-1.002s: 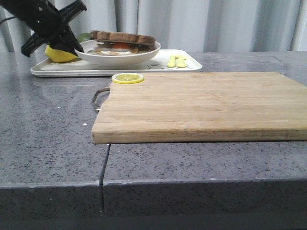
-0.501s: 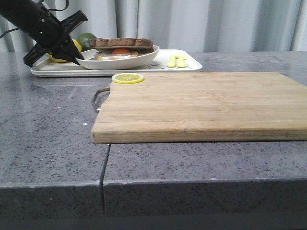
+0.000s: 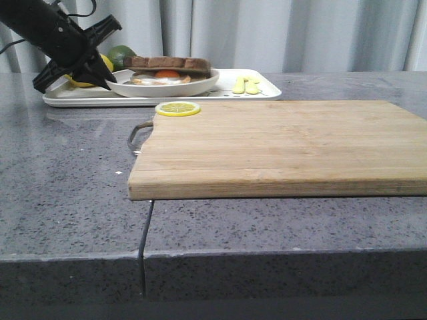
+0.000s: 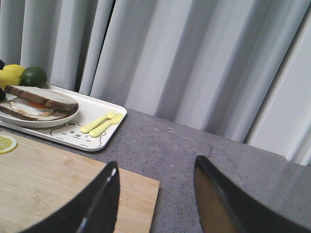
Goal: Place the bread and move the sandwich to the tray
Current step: 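Lift the plate and carry it with the left gripper onto the tray, then open the left gripper to release the plate on the tray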
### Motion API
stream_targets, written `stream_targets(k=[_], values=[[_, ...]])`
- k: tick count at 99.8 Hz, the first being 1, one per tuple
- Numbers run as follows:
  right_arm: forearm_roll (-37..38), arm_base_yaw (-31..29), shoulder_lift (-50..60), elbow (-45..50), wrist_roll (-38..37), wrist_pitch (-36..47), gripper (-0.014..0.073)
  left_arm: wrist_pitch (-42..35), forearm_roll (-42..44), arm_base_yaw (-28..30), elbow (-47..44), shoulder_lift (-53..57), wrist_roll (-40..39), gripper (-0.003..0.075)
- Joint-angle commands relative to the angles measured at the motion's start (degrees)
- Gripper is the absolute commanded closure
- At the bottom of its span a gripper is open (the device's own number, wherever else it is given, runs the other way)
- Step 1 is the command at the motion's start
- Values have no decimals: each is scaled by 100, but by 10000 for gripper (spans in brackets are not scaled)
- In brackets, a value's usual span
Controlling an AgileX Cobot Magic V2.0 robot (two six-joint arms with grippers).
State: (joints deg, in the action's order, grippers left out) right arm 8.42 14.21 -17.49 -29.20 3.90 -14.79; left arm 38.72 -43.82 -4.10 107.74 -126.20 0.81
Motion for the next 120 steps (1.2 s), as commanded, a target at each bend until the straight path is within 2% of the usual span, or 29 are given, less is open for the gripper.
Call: stream_targets(k=[1,17,27,47,77,105,120], values=[[13,-31,-35,-155,20,424,221,-173,-273,17,226,392,27,611],[13,-31,-35,-155,20,424,221,-131,-239,43,226,392,27,439],[13,-31,-35,-155,20,424,221,-107,-226,67,226,404,27,395],[13,-31,-35,-155,20,424,221,38,-138,77,230,489,27,395],[13,-31,-35,-155,20,424,221,269,870,77,278,965,27,394],[13,-31,-35,-155,20,424,221,443,1848,54,182,2051,27,395],[13,-31,-35,-155,20,424,221,90,2304,-98,-448,2970,27,395]])
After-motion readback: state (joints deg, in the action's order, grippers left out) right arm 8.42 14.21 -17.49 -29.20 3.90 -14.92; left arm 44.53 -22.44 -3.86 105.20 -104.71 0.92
